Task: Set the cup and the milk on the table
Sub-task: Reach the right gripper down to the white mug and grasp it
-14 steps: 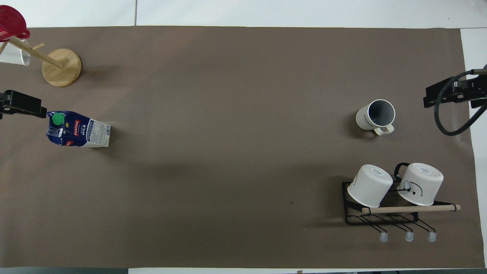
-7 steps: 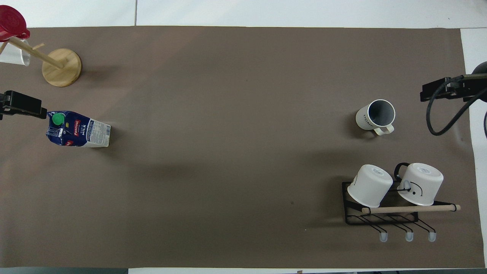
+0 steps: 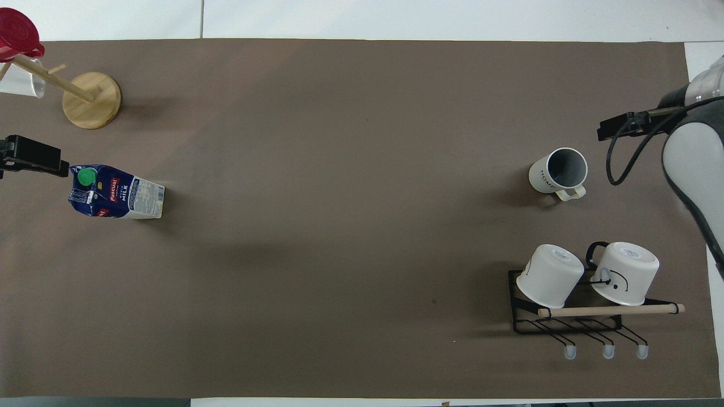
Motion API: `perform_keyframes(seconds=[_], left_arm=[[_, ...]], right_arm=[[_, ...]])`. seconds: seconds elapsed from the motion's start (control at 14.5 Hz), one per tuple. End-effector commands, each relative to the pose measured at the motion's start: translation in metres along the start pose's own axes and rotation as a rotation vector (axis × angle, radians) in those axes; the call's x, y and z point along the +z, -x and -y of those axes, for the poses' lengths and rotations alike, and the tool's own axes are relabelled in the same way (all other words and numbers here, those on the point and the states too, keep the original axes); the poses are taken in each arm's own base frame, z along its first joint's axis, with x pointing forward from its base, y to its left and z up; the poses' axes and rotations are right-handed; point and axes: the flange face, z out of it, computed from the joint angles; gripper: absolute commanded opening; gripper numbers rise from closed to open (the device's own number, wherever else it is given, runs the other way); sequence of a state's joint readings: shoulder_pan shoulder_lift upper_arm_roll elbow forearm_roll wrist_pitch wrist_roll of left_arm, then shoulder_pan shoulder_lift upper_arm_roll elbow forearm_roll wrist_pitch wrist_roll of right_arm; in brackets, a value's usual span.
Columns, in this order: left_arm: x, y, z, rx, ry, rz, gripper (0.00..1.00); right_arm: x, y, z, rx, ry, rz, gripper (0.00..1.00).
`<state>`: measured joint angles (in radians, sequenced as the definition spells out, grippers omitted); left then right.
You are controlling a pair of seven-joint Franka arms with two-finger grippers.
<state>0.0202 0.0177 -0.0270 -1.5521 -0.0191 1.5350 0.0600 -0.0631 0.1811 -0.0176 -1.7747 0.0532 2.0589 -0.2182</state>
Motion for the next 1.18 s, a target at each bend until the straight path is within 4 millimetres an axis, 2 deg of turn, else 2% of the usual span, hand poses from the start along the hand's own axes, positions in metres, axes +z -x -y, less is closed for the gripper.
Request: perform_keyframes(seconds=[0.0,0.21,0.41,0.55,0.69,0.97,1.04,1.11], left_arm=[[0.004,0.01,0.005,0.01,0.013,0.007,1.0],[0.008,0.016,0.004,0.008,0.013,0.016,1.0],[0.009,0.016,0.004,0.008,0.014,0.019,1.0],[0.011,0.017,0.005,0.006,0.014,0.022,1.0],[0.01,0.016,0.008,0.002,0.013,0.011,1.0],[0.015,0.013,0.01,-0.003,0.009,-0.034,1.0],[0.02,0.01,0.01,-0.003,0.007,-0.063,1.0],[0.024,0.01,0.009,-0.002,0.005,-0.077,1.0]], right_arm=[[0.048,0.029,0.004,-0.05,-0.009,-0.031,1.0],[0.076,0.038,-0.003,-0.133,-0.001,-0.032,1.0],[0.095,0.049,-0.007,-0.158,0.001,-0.027,1.0],[0.101,0.047,-0.006,-0.154,0.004,-0.035,1.0],[0.124,0.048,-0.013,-0.149,-0.005,-0.004,0.94],[0.102,0.035,-0.015,-0.146,-0.056,0.036,0.57],[0.103,0.035,-0.013,-0.149,-0.055,0.035,0.42],[0.103,0.035,-0.013,-0.15,-0.055,0.034,0.18]])
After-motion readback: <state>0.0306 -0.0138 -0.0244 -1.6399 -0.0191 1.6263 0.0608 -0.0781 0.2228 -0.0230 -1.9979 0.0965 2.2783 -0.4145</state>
